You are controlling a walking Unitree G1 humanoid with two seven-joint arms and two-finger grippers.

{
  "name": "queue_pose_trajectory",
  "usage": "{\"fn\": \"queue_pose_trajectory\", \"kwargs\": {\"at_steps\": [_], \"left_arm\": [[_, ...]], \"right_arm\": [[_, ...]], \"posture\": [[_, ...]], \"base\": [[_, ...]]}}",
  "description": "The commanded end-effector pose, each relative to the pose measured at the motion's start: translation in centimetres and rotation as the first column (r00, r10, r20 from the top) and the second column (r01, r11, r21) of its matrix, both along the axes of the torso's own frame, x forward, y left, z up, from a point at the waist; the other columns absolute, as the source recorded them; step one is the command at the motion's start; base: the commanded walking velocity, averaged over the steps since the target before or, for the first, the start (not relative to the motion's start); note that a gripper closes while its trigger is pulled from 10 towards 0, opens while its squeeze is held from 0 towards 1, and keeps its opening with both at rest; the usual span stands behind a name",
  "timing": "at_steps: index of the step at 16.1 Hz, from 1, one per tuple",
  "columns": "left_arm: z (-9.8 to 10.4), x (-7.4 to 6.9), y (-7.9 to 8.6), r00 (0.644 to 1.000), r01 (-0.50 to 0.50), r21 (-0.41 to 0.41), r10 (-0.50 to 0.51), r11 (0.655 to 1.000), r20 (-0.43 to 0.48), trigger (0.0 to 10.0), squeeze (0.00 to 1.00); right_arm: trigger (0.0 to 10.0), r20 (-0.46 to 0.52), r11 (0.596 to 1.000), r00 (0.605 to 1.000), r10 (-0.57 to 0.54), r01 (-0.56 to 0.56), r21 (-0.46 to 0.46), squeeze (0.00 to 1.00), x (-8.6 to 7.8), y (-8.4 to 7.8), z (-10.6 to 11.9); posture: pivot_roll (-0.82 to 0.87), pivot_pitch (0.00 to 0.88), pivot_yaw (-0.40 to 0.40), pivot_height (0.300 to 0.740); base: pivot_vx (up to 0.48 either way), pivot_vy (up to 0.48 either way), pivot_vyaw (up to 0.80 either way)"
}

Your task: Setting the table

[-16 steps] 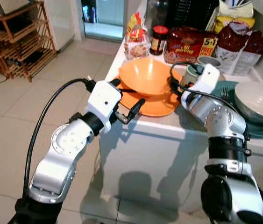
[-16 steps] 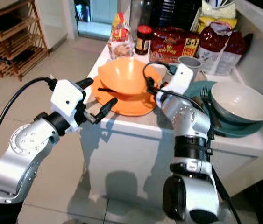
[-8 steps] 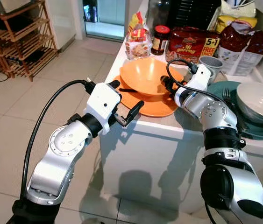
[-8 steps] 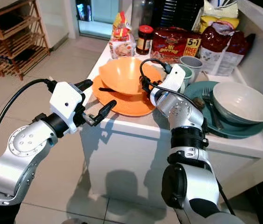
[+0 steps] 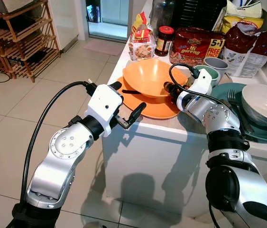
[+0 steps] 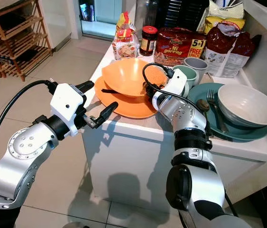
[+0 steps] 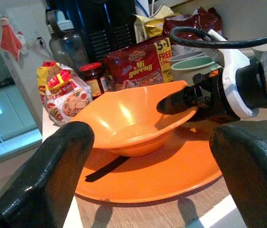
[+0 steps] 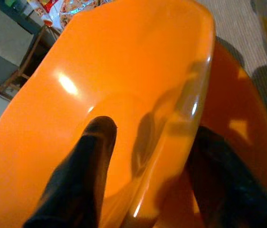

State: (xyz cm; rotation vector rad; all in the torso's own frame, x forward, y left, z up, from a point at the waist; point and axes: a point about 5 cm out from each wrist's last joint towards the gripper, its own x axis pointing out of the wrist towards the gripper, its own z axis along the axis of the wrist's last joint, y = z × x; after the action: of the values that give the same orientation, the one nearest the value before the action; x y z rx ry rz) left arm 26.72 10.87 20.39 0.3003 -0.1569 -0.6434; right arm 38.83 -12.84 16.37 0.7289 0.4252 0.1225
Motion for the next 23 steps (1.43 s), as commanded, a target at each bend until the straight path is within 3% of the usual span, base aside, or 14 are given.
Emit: {"fn": "queue_pose_trajectory", "kwargs": {"at_steps": [1, 11, 15, 20, 22, 23], "left_arm": [[0.4, -0.3, -0.4, 0.999, 0.028, 0.005, -0.028, 1.000, 0.016, 10.0, 0.00], [0.3, -0.2, -0.6, 0.999, 0.038, 0.020, -0.038, 0.999, 0.026, 10.0, 0.00], [0.4, 0.5, 0.0, 0.997, -0.050, 0.022, 0.048, 0.998, 0.066, 10.0, 0.00], [1.1, 1.4, 1.2, 0.981, -0.171, -0.028, 0.173, 0.985, 0.085, 10.0, 0.00], [1.2, 1.5, 1.4, 0.976, -0.203, -0.059, 0.207, 0.977, 0.073, 10.0, 0.00], [0.8, 1.4, 1.2, 0.978, -0.198, -0.058, 0.201, 0.978, 0.058, 10.0, 0.00]], "right_arm": [[0.0, 0.027, 1.000, 1.000, -0.011, 0.011, 0.013, 0.00, 0.4, -0.3, 0.9], [0.0, 0.025, 0.999, 1.000, -0.019, 0.018, 0.049, 0.00, 0.3, -0.4, 0.7], [0.0, 0.050, 0.994, 0.999, -0.003, -0.003, 0.110, 0.00, -0.1, 0.0, 0.9], [0.0, 0.190, 0.980, 0.981, -0.034, -0.005, 0.201, 0.00, -1.1, -0.1, 3.5], [0.0, 0.258, 0.974, 0.965, -0.053, -0.007, 0.225, 0.00, -1.9, -0.3, 4.8], [0.0, 0.342, 0.976, 0.938, -0.051, -0.025, 0.216, 0.00, -2.9, -0.4, 6.3]], "posture": [[0.13, 0.000, -0.084, 0.740], [0.13, 0.000, -0.080, 0.740], [0.13, 0.000, -0.074, 0.740], [0.13, 0.000, -0.062, 0.740], [0.13, 0.000, -0.062, 0.740], [0.12, 0.000, -0.058, 0.740]], "base": [[0.000, 0.000, 0.00], [0.000, 0.000, 0.00], [0.000, 0.000, 0.00], [0.000, 0.000, 0.00], [0.000, 0.000, 0.00], [0.000, 0.000, 0.00]]}}
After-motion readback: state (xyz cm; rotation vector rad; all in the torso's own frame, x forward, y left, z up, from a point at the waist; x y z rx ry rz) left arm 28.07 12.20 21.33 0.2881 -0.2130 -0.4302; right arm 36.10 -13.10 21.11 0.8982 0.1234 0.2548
